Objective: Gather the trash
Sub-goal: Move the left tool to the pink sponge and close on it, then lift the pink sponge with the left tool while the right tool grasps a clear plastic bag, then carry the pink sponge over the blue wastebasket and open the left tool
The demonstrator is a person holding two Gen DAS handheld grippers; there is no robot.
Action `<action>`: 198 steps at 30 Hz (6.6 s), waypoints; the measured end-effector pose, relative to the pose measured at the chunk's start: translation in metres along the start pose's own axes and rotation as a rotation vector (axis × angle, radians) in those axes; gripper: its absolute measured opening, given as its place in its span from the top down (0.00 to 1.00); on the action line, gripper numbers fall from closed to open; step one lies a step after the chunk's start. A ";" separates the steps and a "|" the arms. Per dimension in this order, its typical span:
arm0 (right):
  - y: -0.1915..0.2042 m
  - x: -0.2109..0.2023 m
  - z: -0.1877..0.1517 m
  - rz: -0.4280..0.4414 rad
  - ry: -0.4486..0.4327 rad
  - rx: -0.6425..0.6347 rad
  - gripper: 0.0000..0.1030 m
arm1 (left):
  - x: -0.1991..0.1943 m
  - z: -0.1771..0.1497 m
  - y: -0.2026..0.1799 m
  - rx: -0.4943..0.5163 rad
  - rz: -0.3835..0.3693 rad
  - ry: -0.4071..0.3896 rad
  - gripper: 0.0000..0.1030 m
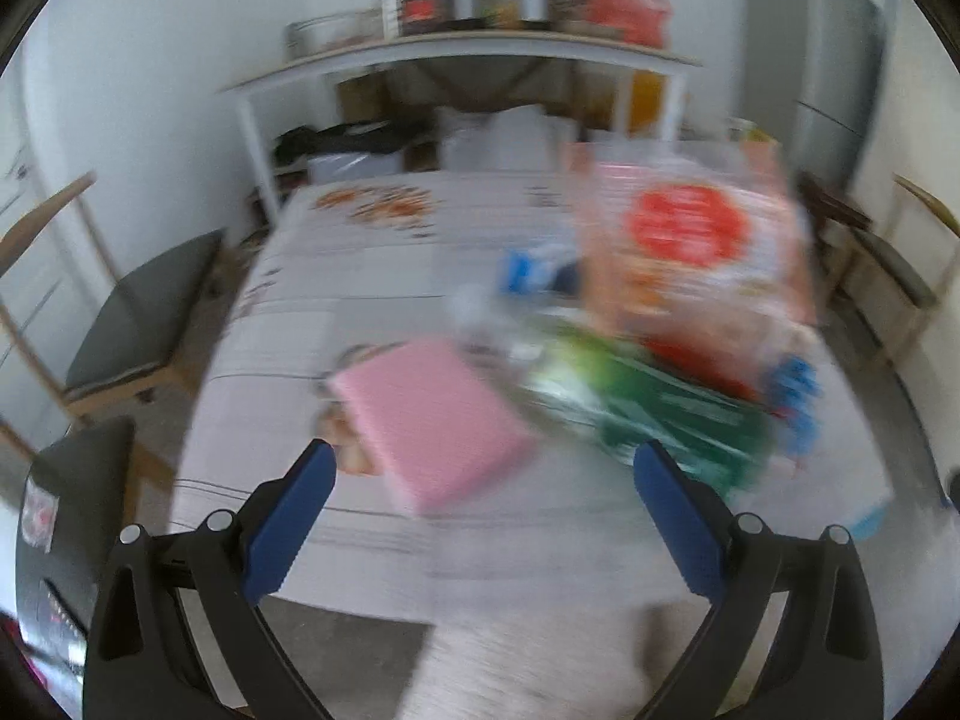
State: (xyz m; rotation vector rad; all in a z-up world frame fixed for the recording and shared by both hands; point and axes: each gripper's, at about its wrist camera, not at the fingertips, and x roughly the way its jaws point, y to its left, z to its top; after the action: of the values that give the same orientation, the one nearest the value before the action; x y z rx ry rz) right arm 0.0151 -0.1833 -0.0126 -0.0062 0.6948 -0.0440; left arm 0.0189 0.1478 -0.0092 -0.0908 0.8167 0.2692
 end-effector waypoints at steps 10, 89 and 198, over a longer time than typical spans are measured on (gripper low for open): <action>-0.006 0.031 -0.001 -0.013 0.072 0.028 0.06 | 0.090 0.024 0.035 -0.108 0.041 0.158 0.05; 0.098 0.099 0.147 0.678 0.189 0.044 0.33 | 0.113 0.038 0.062 0.170 -0.214 0.080 0.05; -0.333 0.160 -0.013 -0.138 0.183 0.744 0.47 | 0.109 0.062 -0.595 0.741 -0.894 0.423 0.06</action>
State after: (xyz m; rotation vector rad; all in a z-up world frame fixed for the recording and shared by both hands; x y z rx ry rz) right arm 0.1173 -0.5222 -0.1181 0.6703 0.8260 -0.4376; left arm 0.2956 -0.3913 -0.0599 0.1930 1.1651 -0.9253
